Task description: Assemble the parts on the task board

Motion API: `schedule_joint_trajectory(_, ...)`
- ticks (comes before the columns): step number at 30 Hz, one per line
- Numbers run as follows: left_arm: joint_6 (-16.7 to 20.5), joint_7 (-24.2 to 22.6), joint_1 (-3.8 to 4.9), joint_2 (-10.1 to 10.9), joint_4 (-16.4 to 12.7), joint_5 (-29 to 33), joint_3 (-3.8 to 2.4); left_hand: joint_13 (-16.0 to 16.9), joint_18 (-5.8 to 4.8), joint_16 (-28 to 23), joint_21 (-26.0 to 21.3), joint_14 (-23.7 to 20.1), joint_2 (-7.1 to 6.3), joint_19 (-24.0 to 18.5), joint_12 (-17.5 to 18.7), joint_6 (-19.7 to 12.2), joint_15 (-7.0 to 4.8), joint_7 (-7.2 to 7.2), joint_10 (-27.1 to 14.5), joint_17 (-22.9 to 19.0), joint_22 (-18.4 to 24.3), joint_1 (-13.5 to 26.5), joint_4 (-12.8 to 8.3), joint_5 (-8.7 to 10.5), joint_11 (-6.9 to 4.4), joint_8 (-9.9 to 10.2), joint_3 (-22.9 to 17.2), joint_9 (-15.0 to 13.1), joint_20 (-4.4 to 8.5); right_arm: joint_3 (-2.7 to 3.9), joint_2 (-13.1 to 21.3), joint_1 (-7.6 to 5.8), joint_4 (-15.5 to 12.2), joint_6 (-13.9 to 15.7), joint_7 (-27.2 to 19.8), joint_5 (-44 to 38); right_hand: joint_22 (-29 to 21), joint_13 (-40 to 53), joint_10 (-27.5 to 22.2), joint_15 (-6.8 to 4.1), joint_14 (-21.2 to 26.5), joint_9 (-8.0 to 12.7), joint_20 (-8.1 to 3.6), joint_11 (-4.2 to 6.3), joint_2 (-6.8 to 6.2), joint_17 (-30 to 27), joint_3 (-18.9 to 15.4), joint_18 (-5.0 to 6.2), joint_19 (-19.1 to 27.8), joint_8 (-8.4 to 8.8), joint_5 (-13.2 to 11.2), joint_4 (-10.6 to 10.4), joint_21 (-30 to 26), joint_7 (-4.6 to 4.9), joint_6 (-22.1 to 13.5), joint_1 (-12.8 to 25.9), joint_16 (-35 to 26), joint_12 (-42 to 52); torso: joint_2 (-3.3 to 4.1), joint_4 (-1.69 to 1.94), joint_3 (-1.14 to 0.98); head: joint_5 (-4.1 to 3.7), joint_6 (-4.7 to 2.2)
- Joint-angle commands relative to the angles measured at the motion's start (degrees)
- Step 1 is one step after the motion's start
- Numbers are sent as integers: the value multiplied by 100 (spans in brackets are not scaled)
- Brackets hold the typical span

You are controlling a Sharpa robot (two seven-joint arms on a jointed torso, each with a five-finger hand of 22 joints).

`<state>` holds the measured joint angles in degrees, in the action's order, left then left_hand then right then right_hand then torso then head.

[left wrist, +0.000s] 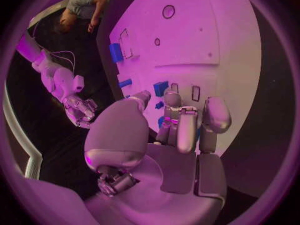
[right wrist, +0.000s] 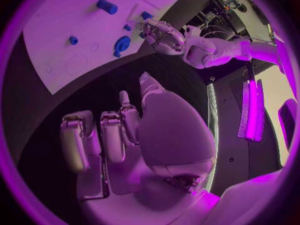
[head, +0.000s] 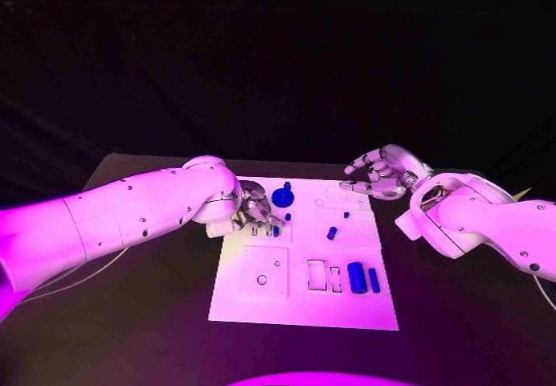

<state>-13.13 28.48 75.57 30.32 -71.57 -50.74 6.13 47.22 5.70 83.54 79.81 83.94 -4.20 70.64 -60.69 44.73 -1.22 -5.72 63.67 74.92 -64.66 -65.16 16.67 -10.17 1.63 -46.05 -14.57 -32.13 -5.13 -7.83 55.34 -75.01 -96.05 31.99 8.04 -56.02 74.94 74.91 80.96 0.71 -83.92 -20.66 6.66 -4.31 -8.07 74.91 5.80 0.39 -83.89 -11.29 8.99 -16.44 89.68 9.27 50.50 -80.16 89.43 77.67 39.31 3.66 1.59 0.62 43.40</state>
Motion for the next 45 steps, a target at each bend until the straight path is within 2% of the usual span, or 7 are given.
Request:
schedule_joint_trajectory(1,-97,11,-1,-22,0,54,0,19,-45,34,19,201,-11,-3,11,-41,-39,13,-43,533,2,-65,-4,-35,0,-19,-25,-7,-6,-1,0,0,-5,-79,-27,-65,1506,458,-34,-48,-568,-8,-45,-13,17,1345,18,-39,-611,-22,31,-8,32,-2,-31,40,-7,-25,1,-4,-4,-5,4)
schedule_joint_trajectory(14,-175,12,-14,-75,40,59,2,8,-45,36,22,202,-15,-4,21,-47,-40,14,-56,537,-4,-111,-9,-34,-1,-18,-36,-17,-6,-2,-13,1,-1,-95,-31,-65,1506,456,-37,-49,-566,-11,-46,-11,29,1335,26,-39,-611,-31,38,-4,32,-3,-31,40,-10,-28,1,-1,1,-6,37)
schedule_joint_trajectory(34,-223,17,-19,-91,103,62,5,38,-50,55,40,211,19,5,7,-53,-42,19,-54,564,-38,-252,-10,-36,-5,-17,-92,-46,-8,-4,-22,3,10,-113,-33,-65,1506,459,-34,-49,-565,-14,-46,-11,32,1333,29,-39,-611,-39,41,-3,32,-3,-32,45,-11,-24,5,-2,-5,-19,90)
schedule_joint_trajectory(40,-183,-4,-24,-86,100,110,5,37,-48,55,50,206,123,-11,28,-74,-50,29,-84,566,-51,-505,-19,-35,-15,3,-292,-86,-7,-4,-24,4,12,-141,-27,-65,1506,459,-34,-49,-565,-14,-46,-11,32,1333,29,-39,-611,-39,41,-3,32,-3,-32,45,-11,-24,4,-1,-6,-30,95)
schedule_joint_trajectory(45,-199,-32,-25,-92,95,154,5,35,-48,54,56,202,108,-23,49,-92,-56,36,-104,567,-62,-736,-46,-31,-22,12,-492,-125,-5,-4,-28,4,13,-168,-21,-64,1506,453,-39,-49,-564,-16,-47,-10,36,1325,32,-39,-611,-45,43,-3,32,-4,-33,49,-15,-31,5,0,-6,-33,101)
